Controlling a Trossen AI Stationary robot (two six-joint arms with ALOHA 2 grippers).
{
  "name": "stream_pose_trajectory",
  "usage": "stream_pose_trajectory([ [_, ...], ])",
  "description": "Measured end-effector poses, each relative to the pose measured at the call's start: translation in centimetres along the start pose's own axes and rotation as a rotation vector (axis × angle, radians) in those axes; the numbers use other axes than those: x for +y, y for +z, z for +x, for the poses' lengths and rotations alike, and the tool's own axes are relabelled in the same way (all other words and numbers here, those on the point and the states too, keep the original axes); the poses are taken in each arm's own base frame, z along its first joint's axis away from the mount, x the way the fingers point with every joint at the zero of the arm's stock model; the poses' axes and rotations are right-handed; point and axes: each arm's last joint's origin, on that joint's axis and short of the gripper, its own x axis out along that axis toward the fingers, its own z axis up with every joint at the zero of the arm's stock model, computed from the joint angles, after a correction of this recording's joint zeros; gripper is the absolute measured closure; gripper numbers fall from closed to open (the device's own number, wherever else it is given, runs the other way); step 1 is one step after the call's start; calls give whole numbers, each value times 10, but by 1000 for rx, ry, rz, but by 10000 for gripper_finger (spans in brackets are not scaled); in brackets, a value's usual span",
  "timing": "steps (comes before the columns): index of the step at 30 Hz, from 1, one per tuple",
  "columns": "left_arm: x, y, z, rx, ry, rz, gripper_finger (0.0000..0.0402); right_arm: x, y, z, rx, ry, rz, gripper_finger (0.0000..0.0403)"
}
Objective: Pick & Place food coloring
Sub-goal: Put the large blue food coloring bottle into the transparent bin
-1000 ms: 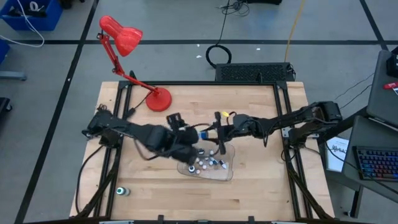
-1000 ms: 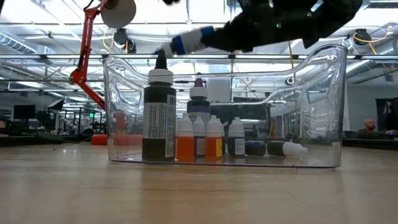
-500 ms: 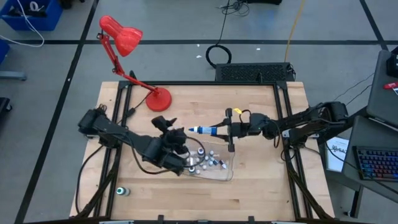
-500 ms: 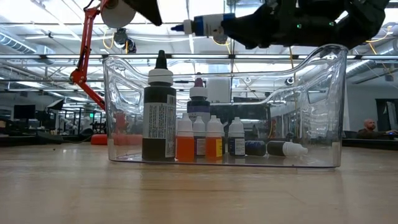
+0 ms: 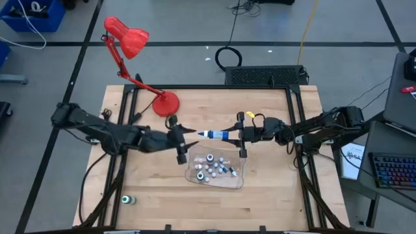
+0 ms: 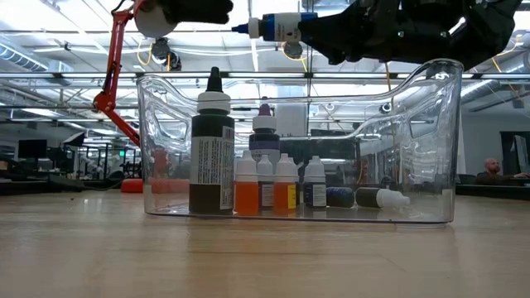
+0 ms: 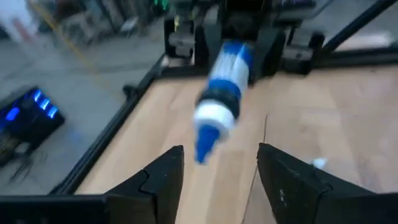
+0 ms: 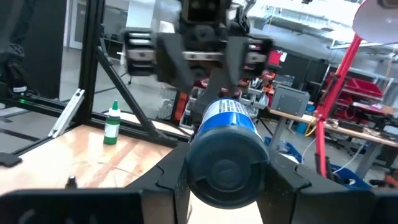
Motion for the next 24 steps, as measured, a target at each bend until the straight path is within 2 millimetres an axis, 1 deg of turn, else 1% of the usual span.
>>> stream_pose_trajectory([
  [3,16,-11,4,-78,-15,-11,208,0,0,0,0,4,8,279],
  [5,25,-19,8,-95,-11,-37,213,0,0,0,-2,2,9,279],
  [10,38,-31,22,-117,-32,-96,212,0,4,0,-45,6,4,280],
  [13,40,-36,32,-143,-83,-103,206,0,5,0,-56,27,3,280],
  [18,35,-36,45,-196,-169,-73,198,0,4,0,-47,20,2,280],
  [21,32,-36,44,-210,-233,-64,197,0,4,0,-44,21,1,280],
  [24,29,-33,43,-238,-251,-78,194,0,3,0,-41,21,1,280],
])
